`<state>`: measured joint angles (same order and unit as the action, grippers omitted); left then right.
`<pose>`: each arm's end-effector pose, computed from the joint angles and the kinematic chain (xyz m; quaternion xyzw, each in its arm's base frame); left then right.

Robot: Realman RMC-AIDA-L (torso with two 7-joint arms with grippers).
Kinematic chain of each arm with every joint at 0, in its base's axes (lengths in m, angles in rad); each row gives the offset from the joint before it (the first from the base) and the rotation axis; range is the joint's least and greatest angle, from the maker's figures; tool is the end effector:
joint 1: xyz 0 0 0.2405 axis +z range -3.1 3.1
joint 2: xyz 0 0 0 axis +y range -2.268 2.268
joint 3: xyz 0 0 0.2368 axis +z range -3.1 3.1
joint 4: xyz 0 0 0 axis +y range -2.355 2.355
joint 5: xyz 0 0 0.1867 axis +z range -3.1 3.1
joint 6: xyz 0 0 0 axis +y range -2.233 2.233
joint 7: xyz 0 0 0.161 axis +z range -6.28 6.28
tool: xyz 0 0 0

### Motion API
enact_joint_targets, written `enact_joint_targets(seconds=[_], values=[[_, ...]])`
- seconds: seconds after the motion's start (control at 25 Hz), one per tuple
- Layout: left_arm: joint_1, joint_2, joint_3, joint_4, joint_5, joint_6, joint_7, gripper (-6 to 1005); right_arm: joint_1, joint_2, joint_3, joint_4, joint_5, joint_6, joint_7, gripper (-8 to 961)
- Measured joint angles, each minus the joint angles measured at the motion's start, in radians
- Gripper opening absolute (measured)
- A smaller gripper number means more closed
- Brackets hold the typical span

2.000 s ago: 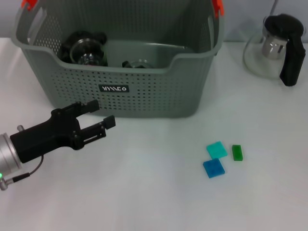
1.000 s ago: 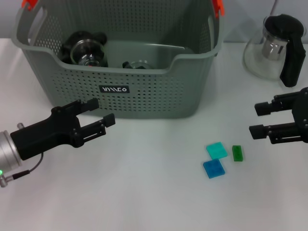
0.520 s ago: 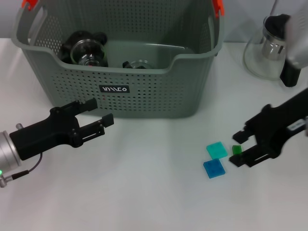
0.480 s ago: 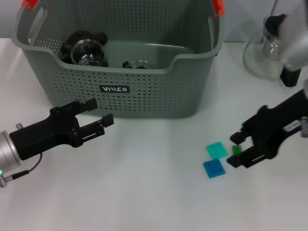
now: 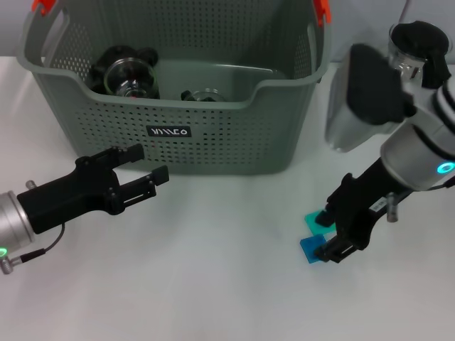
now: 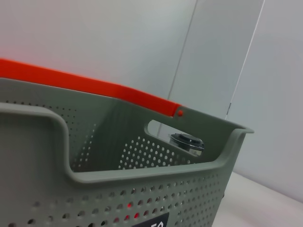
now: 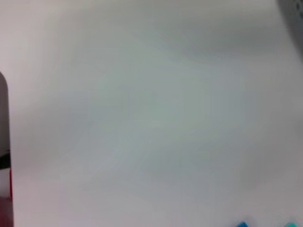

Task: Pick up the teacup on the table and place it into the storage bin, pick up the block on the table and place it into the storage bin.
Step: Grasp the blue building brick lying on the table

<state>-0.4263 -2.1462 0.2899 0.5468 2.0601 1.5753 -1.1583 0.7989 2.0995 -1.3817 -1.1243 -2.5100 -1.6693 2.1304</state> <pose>-0.2673 0.2810 -0.0045 -0.8720 -0.2705 -0.3256 0.2457 0.1492 0.3172 -0.0393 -0.9708 0.1188 -0.2085 0.0062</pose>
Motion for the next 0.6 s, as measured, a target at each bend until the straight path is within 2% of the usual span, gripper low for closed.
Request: enact_joint_targets(seconds=[0.24,0.48,0.6], values=[[-0.004,0.002,0.000,-0.007,0.000,-0.003,0.000,718,0.017,0.002,-0.102,0.063,-0.003,0.070,0.034,644],[-0.005,0.000,0.000,-0.007,0.000,-0.004,-0.001,718,0.027,0.004,-0.116,0.069,0.004,0.078,0.062,654],[-0.005,-0.001,0.000,-0.007,0.000,-0.004,-0.001,718,0.027,0.003,-0.136,0.069,-0.011,0.090,0.061,707]])
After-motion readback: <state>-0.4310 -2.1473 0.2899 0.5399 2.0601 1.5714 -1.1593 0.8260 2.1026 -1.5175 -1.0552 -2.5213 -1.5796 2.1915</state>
